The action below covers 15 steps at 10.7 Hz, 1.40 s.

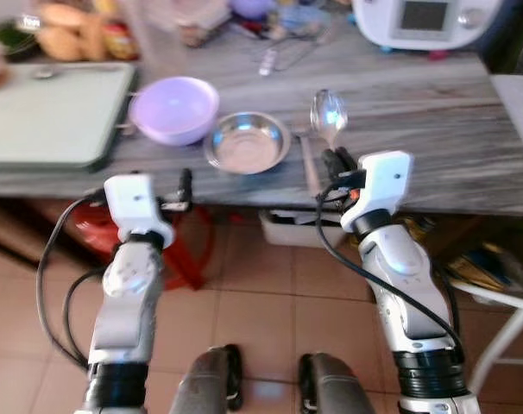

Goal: Setting the table

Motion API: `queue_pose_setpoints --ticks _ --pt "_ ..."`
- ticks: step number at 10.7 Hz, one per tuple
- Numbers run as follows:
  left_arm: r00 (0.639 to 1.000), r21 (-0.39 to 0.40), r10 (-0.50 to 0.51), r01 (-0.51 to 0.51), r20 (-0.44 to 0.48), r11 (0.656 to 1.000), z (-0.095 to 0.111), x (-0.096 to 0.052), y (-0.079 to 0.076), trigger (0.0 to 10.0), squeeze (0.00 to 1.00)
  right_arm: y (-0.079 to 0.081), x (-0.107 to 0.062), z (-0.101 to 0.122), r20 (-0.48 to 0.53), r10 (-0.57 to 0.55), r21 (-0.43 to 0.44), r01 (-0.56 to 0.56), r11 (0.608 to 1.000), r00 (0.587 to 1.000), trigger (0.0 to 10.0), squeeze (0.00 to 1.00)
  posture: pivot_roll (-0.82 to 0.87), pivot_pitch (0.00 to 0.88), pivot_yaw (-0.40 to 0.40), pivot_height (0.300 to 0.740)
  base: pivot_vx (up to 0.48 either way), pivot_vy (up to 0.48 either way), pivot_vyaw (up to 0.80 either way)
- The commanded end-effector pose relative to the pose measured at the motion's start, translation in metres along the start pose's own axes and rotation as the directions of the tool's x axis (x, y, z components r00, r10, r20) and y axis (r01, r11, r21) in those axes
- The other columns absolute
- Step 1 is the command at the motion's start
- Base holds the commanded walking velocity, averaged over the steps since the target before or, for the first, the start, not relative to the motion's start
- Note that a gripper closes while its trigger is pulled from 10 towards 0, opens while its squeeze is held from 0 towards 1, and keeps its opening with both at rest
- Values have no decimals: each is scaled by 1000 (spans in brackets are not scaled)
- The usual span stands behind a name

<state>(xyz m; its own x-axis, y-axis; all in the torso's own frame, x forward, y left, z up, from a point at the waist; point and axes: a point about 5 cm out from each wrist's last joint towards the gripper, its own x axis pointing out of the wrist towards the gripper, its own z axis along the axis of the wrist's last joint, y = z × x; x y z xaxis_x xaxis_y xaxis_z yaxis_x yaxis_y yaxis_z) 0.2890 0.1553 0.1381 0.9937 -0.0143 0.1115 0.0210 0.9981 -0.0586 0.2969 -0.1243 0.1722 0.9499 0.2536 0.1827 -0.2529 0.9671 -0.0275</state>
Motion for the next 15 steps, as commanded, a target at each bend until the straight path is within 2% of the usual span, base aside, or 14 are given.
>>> queue_pose_setpoints --ticks 1,2,3,4,6,7,9,15 --pt "1000 2 -17 17 -6 1000 1 -2 -1 10000 0 -3 0 8 39 -29 -18 29 999 999 10000 0 -27 237 53 740 0 0 0" --pt "1000 4 -21 21 -5 1000 2 -2 -2 10000 0 -8 1 10 50 -65 -32 66 997 997 10000 0 -27 245 53 740 0 0 0" --pt "1000 6 -25 25 -18 1000 1 -6 1 10000 0 -35 0 11 35 -236 -20 237 971 971 10000 0 -28 254 52 740 0 0 0" --pt "999 6 -28 29 -37 1000 -3 -10 2 10000 0 -48 -2 7 10 -298 -20 298 954 955 10000 0 -30 260 55 740 0 0 0" --pt "997 3 -48 48 -62 999 -7 -15 -2 10000 0 -57 -3 7 0 -325 -54 324 944 946 10000 0 -33 267 60 740 0 0 0" --pt "995 4 -57 57 -82 998 -10 -17 -2 10000 0 -63 -1 6 -18 -346 -44 345 938 938 10000 0 -33 275 61 740 0 0 0" --pt "992 17 -71 73 -103 997 -9 -20 2 10000 0 -68 7 1 -68 -372 42 375 926 926 10000 0 -6 303 59 740 0 0 0" --pt "992 17 -71 73 -103 997 -9 -20 2 10000 0 -68 7 1 -68 -372 42 375 926 926 10000 0 -6 303 59 740 0 0 0"
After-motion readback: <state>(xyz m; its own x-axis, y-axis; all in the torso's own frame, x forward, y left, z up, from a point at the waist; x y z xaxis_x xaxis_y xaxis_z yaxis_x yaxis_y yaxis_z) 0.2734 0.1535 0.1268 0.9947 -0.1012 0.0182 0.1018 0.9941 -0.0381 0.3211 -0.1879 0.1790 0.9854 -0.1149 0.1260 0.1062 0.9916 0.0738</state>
